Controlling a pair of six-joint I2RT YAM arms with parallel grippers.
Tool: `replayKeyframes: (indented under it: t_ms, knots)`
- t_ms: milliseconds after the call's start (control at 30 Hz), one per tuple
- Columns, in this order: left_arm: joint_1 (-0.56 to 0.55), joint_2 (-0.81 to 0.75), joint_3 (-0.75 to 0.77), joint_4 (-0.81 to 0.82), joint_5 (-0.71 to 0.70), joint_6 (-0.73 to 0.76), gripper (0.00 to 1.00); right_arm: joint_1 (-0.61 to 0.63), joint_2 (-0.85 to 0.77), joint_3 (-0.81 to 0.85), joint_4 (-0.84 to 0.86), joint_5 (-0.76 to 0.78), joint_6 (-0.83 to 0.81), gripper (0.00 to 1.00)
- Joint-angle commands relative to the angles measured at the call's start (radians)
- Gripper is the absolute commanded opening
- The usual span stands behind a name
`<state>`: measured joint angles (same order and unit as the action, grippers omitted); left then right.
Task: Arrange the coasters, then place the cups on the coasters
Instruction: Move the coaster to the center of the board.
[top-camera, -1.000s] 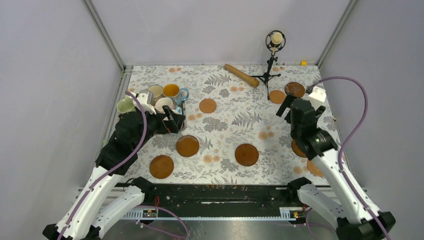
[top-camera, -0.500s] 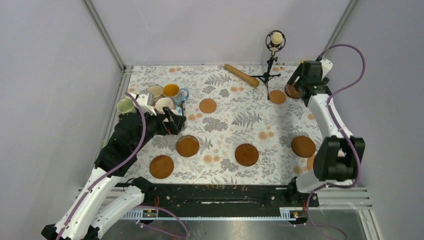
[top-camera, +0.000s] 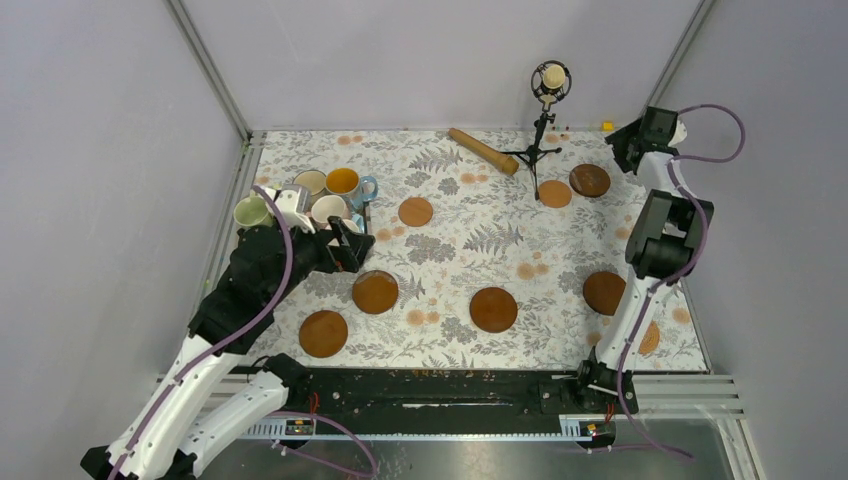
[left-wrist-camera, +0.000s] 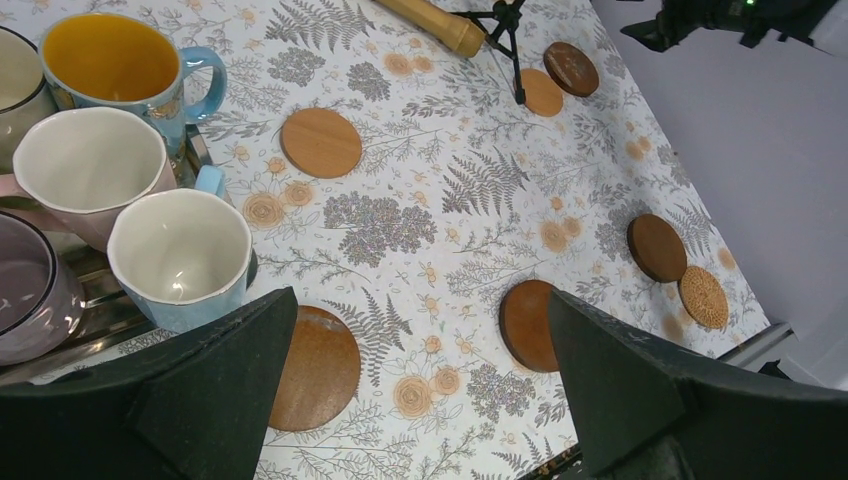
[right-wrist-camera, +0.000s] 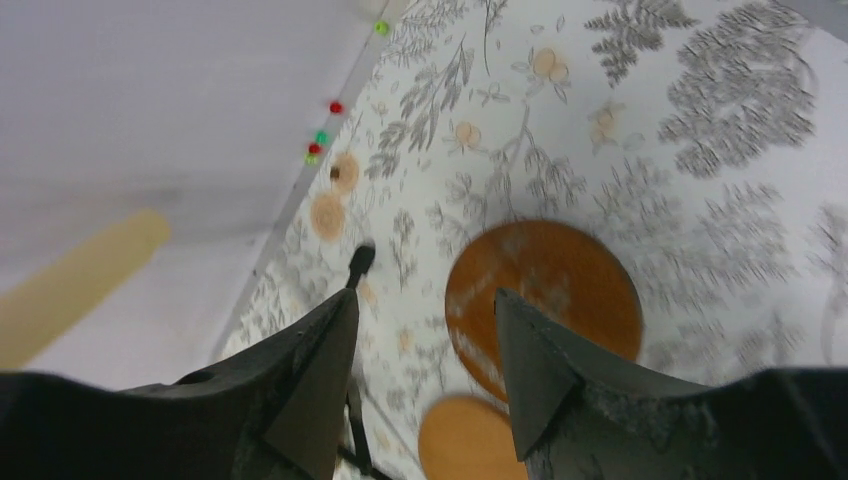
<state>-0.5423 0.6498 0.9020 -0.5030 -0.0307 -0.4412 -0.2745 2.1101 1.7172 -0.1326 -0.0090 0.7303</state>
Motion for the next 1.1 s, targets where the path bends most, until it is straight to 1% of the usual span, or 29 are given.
replayKeyframes:
  t_ms: [0, 100, 167, 267, 400, 633, 833, 1000, 1067]
  knots:
    - [-0.009, 0.026, 0.04, 0.026, -0.007, 0.015, 0.99, -0.008, 0.158, 0.194, 0.036, -0.1, 0.109, 0.6]
    - [-0.01, 0.044, 0.042, 0.026, -0.005, 0.017, 0.99, -0.011, 0.268, 0.308, 0.0, -0.095, 0.163, 0.58]
    - [-0.01, 0.052, 0.044, 0.025, -0.008, 0.02, 0.99, -0.014, 0.333, 0.36, -0.014, -0.115, 0.212, 0.56]
    - [-0.004, 0.061, 0.045, 0.021, -0.02, 0.021, 0.99, -0.014, 0.418, 0.436, -0.02, -0.154, 0.275, 0.55]
    - [0.012, 0.072, 0.046, 0.022, -0.019, 0.019, 0.99, -0.014, 0.503, 0.567, -0.12, -0.175, 0.299, 0.53]
    - [0.025, 0.074, 0.046, 0.021, -0.018, 0.018, 0.99, -0.014, 0.49, 0.572, -0.218, -0.148, 0.263, 0.55]
    - [0.026, 0.063, 0.045, 0.023, -0.011, 0.013, 0.99, -0.013, 0.5, 0.553, -0.268, -0.201, 0.233, 0.55]
    - [0.026, 0.05, 0.038, 0.027, -0.02, 0.012, 0.99, -0.012, 0.465, 0.528, -0.313, -0.201, 0.212, 0.55]
    - [0.026, 0.047, 0.038, 0.029, -0.02, 0.012, 0.99, -0.014, 0.439, 0.49, -0.316, -0.221, 0.202, 0.55]
